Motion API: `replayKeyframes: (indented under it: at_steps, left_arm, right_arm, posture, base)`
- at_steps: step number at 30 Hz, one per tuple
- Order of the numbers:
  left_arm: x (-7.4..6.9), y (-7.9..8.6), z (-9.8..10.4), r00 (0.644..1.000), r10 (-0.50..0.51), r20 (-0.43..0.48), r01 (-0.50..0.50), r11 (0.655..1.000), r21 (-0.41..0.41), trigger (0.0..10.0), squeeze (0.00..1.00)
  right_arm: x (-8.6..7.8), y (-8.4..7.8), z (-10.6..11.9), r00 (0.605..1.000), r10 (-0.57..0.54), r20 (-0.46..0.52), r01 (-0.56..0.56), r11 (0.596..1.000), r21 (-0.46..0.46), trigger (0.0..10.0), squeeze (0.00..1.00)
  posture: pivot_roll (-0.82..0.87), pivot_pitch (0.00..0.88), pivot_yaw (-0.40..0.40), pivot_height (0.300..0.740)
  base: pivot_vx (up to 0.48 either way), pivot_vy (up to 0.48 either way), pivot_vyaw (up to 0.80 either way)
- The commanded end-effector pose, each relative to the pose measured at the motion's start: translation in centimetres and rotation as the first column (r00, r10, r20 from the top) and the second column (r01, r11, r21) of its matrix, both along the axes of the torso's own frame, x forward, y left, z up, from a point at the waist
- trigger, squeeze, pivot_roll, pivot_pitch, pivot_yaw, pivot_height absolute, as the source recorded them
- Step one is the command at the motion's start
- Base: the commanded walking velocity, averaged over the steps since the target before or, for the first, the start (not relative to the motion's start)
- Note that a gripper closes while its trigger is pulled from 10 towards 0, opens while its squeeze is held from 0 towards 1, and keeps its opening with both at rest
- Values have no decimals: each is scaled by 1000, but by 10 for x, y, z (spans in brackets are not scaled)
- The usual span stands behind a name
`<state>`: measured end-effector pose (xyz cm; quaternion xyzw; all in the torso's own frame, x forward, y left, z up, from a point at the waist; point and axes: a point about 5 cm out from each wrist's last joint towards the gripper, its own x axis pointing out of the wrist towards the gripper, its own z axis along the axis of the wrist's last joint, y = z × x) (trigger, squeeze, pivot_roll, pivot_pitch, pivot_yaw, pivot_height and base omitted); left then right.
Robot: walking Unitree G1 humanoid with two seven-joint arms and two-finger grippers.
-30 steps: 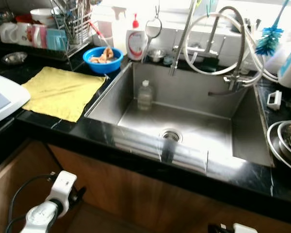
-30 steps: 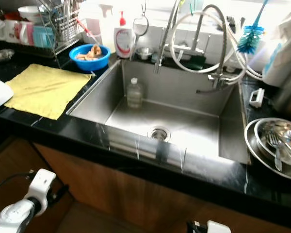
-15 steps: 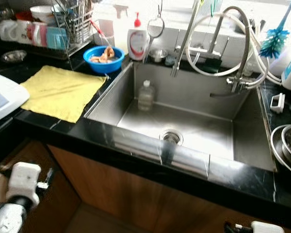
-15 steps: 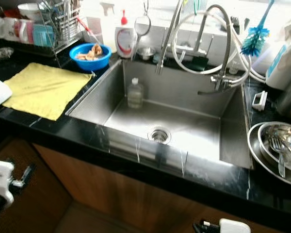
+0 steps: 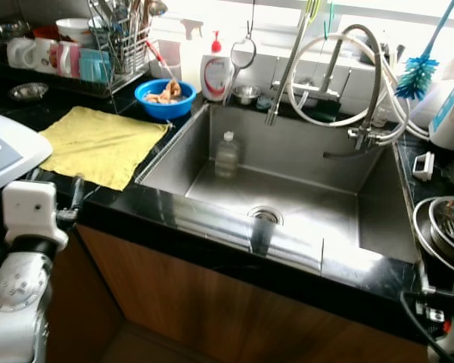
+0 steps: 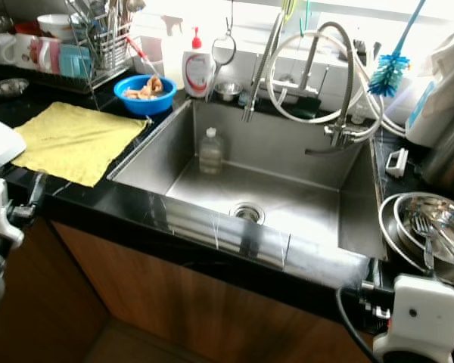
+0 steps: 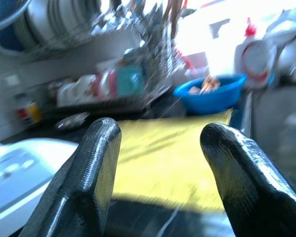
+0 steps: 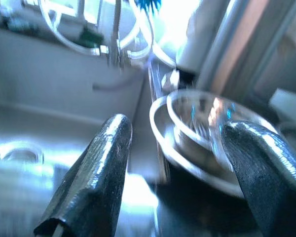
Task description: Kitchen organization
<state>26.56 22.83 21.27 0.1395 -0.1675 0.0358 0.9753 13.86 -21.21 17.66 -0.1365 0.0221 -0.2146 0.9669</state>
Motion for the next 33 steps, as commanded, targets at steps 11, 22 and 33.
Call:
replayKeyframes:
  at_steps: [11,22,33]
  left_arm:
    - [47,-75,-8,930,-366,-31,359,923,-136,10000,0]
    - [73,-115,-26,881,-470,-43,453,867,-208,10000,0]
    - [81,-117,-40,853,-520,-35,488,821,-296,10000,0]
  right_arm:
    - [28,4,12,992,23,121,-20,999,-25,10000,0]
    - [63,20,10,972,126,199,-119,992,-49,10000,0]
    - [103,30,-8,906,352,236,-373,927,49,10000,0]
  posture:
    - [3,0,-52,740]
    - [-38,0,-35,740]
    - [-25,0,-28,740]
  base:
    - [0,0,0]
    - [0,0,0]
    - [0,0,0]
